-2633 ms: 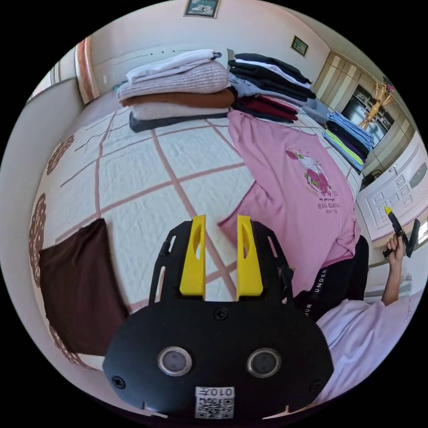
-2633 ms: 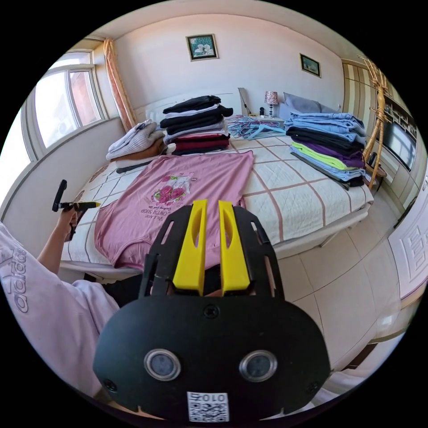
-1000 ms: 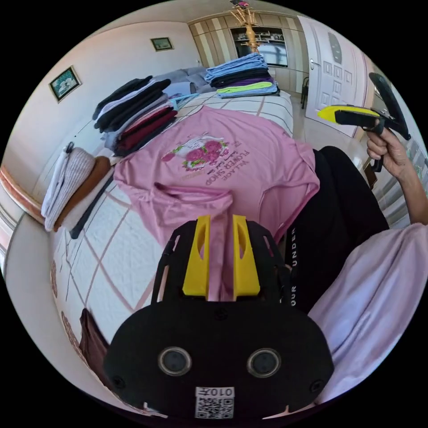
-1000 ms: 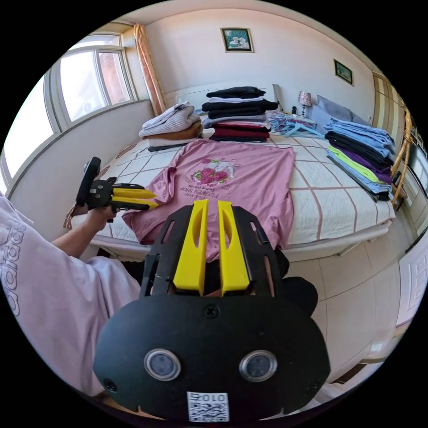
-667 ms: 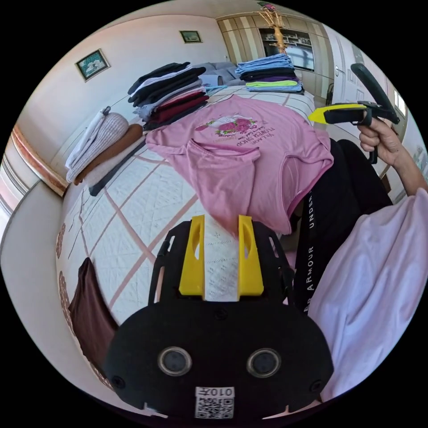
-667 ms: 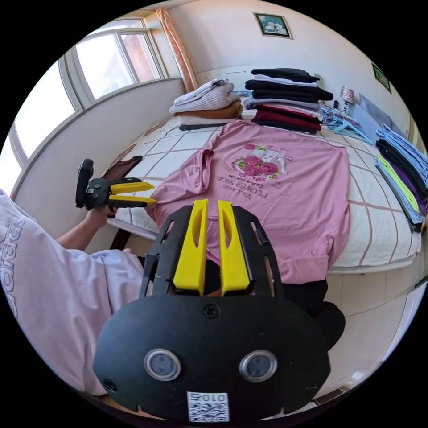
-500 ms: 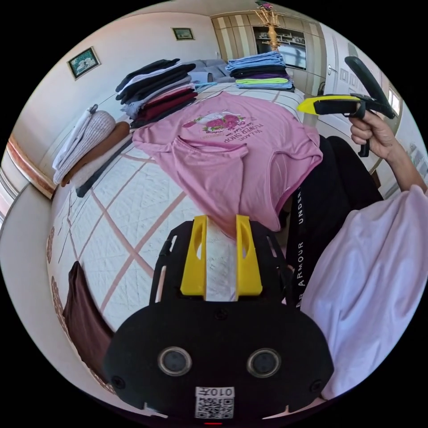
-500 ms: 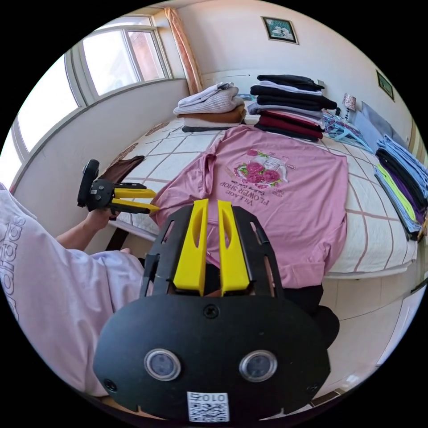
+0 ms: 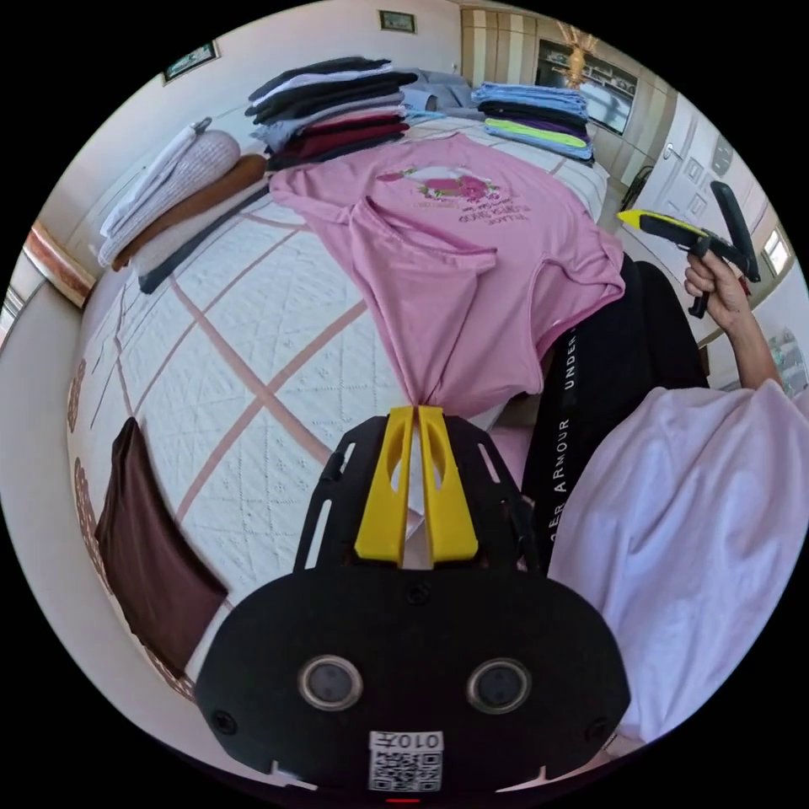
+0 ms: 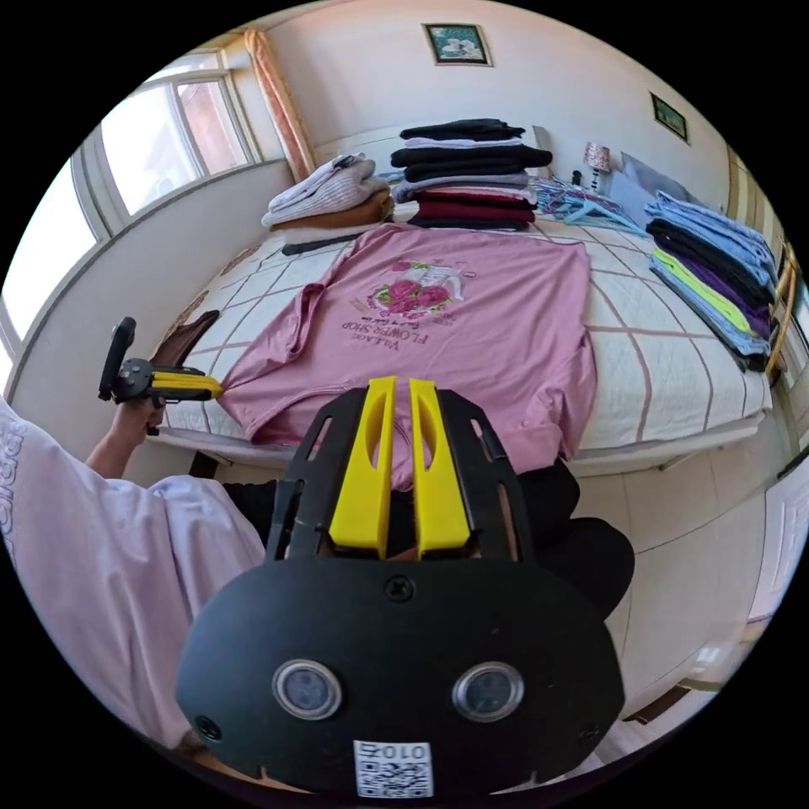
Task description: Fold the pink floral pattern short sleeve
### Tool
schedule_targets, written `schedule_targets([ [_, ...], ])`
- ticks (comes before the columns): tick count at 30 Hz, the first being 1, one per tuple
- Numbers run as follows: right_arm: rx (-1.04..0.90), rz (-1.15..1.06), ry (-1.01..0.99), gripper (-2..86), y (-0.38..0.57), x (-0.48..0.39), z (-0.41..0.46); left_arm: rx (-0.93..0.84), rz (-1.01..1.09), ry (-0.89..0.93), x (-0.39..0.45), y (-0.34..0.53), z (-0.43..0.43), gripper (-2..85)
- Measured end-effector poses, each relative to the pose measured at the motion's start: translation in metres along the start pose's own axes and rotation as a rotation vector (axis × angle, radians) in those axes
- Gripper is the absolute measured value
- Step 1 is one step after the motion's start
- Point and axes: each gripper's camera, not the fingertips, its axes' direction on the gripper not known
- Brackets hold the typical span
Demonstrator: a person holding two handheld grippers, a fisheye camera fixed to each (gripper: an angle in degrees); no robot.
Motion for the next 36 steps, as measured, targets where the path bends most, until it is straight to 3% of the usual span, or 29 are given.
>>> schedule_targets([
  [4, 0.008, 0.102, 0.084, 6.2, -0.004, 0.039, -0.023, 0.017, -0.045, 0.057, -0.014, -0.004, -0.011, 4.1],
  [8, 0.025, 0.290, 0.095, 7.3, -0.004, 0.102, -0.048, 0.143, -0.035, -0.009, -0.022, -0.024, -0.037, 5.5],
  [13, 0.000, 0.472, 0.022, 8.9, -0.026, 0.169, -0.055, 0.060, 0.061, 0.113, -0.022, -0.067, 0.010, 5.1],
  [19, -0.209, 0.513, -0.102, 10.5, -0.079, 0.229, -0.026, 0.240, 0.278, 0.238, 0.040, -0.111, 0.003, 4.9],
  [24, -0.377, 0.490, -0.272, 11.6, -0.117, 0.257, 0.007, 0.191, 0.489, 0.332, 0.105, -0.162, 0.040, 5.6],
  [30, -0.310, 0.532, -0.424, 4.5, -0.121, 0.275, -0.002, 0.187, 0.535, 0.481, 0.130, -0.186, 0.062, 6.8],
  [36, -0.101, 0.605, -0.360, 3.5, -0.095, 0.265, -0.058, 0.166, 0.422, 0.471, 0.108, -0.195, 0.091, 8.9],
])
